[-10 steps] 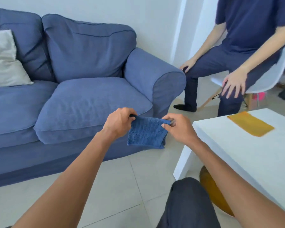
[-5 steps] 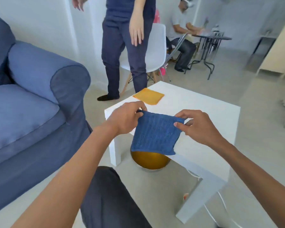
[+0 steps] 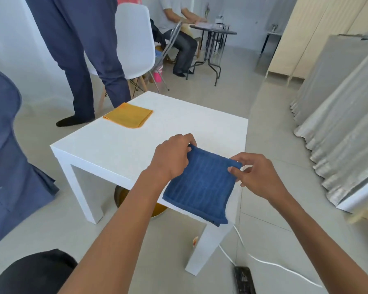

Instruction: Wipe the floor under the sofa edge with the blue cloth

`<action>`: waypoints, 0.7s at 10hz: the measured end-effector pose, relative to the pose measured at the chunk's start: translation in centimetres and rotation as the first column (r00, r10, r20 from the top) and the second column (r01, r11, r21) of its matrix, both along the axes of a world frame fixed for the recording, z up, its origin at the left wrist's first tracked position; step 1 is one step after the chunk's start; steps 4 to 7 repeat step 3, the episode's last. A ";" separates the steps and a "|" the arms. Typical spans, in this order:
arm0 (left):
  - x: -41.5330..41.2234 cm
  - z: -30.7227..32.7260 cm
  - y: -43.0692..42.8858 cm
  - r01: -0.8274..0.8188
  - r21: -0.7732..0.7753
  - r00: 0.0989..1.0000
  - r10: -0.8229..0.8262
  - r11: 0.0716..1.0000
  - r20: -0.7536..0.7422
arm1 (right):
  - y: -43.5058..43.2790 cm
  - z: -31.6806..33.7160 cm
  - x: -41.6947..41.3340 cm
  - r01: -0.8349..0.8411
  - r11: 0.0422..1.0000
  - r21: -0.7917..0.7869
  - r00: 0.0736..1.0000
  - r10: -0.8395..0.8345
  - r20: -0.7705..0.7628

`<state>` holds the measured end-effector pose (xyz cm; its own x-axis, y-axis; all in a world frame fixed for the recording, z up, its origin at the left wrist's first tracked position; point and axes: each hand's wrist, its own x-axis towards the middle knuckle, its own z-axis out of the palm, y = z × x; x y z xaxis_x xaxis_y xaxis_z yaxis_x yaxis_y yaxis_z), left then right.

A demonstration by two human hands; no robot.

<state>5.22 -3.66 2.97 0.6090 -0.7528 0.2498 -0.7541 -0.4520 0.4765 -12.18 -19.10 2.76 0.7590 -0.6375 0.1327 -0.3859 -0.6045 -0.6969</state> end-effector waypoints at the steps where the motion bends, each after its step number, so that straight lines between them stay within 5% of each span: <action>1: 0.3 -1.8 -1.4 -0.041 -0.002 0.999 0.041 0.999 0.009 | -0.8 -1.4 0.5 0.008 1.000 -0.014 1.000 -0.008 -0.013; 3: 0.1 -3.3 -1.8 -0.073 -0.017 0.997 0.073 0.997 -0.012 | -0.7 -3.9 2.1 0.038 0.983 -0.178 0.995 -0.054 -0.088; 7: 0.1 -3.3 -1.8 -0.073 -0.017 0.997 0.073 0.997 -0.012 | -0.7 -3.9 2.1 0.038 0.983 -0.178 0.995 -0.054 -0.088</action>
